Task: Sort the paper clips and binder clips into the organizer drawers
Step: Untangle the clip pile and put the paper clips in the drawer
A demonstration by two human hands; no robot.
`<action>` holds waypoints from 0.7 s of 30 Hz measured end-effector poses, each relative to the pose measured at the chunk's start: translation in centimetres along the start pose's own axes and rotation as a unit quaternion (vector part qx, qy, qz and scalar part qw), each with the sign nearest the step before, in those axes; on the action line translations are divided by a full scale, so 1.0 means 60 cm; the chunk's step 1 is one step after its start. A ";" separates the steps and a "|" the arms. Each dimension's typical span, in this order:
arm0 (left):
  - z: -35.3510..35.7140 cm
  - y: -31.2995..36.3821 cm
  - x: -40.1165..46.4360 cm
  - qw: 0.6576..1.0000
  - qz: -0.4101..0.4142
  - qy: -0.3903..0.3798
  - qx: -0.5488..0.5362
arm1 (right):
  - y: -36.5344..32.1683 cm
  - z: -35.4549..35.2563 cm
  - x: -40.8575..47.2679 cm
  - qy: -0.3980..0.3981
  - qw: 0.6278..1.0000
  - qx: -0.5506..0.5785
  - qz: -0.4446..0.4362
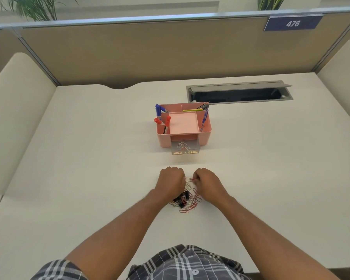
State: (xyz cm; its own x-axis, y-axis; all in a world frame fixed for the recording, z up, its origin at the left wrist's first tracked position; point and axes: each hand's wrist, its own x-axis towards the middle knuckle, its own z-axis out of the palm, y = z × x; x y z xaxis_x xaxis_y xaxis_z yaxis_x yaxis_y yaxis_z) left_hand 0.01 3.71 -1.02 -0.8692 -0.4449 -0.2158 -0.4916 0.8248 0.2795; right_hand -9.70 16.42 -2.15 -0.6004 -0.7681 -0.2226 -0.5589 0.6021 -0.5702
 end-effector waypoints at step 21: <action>-0.123 0.007 0.072 0.961 -0.012 0.178 -0.210 | -0.083 -0.118 0.080 0.177 0.975 0.120 -0.055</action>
State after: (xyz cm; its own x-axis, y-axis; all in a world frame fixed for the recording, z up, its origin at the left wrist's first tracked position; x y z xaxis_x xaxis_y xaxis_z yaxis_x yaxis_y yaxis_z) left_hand -4.36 -0.44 5.08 -0.7837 -0.6151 0.0863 -0.4248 0.6321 0.6481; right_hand -13.84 11.28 5.21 -0.7283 -0.6757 0.1138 -0.5068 0.4194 -0.7531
